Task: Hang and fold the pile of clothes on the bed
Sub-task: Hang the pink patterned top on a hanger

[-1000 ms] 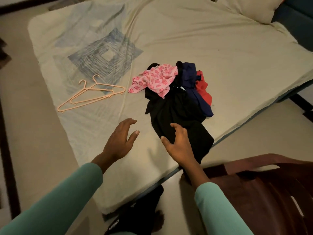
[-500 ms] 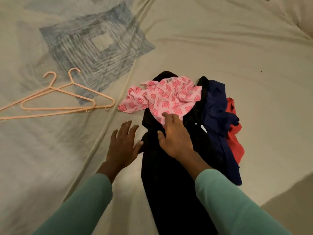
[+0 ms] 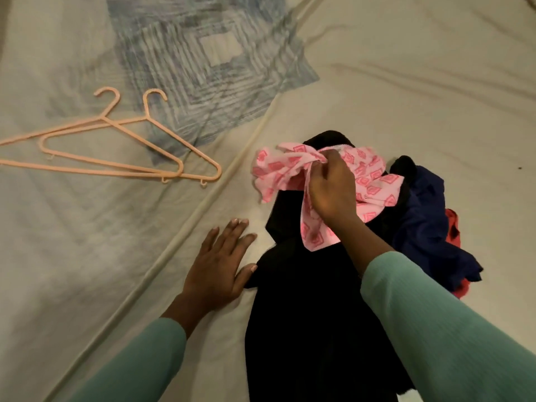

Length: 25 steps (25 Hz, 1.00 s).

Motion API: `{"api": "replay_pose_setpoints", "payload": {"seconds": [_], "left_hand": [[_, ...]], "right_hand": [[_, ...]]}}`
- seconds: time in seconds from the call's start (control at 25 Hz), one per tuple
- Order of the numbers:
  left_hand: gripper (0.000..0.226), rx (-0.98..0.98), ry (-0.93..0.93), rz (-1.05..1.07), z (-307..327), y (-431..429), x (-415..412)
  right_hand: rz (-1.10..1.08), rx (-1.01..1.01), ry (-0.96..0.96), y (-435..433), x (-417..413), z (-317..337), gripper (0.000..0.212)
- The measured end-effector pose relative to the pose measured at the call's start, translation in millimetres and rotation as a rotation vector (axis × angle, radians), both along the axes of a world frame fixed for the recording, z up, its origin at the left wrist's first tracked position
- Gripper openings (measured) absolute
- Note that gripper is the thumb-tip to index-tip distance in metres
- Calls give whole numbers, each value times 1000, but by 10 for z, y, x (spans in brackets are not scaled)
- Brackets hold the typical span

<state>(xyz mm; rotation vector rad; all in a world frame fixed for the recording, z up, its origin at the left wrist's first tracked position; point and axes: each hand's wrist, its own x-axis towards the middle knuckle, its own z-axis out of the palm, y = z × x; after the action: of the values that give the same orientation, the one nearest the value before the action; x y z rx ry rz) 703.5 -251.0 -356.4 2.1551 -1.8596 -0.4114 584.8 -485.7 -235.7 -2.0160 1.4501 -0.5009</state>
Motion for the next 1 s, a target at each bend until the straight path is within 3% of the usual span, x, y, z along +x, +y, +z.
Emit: {"api": "replay_pose_setpoints", "payload": {"seconds": [0.12,0.2,0.28,0.4,0.48,0.6,0.68,0.8,0.92,1.0], "left_hand": [[64,-64,263,115,287,-21,-17],[65,-286,455,302,727,-6,-62],[61,-537,515,432,1321,72,-110],[55,-691,615,404,2306,350,-201],[59,-646,699,307,2962,564,-273],[73,-409,797,188,3700,926,-347],[48,-326,803,122,4059,1223,-376],[14,-390,765,165,4525,1784,-485],[15,-451,733,173,4846,2340,-686],[17,-403,755,113,4949,2665,-796]], "right_hand": [[-34,20,-256,289,-156,549,22],[-52,50,-401,523,-315,923,20],[-38,77,-542,762,-461,1303,21],[2,150,-694,1245,-619,1984,20],[17,220,-817,1621,-689,2471,20],[75,287,-917,2217,-800,3073,22],[70,400,-1012,2574,-893,3394,21],[89,670,-1116,3132,-1072,3818,20],[134,521,-933,3501,-1219,3978,13],[116,450,-857,3690,-1277,4041,36]]}}
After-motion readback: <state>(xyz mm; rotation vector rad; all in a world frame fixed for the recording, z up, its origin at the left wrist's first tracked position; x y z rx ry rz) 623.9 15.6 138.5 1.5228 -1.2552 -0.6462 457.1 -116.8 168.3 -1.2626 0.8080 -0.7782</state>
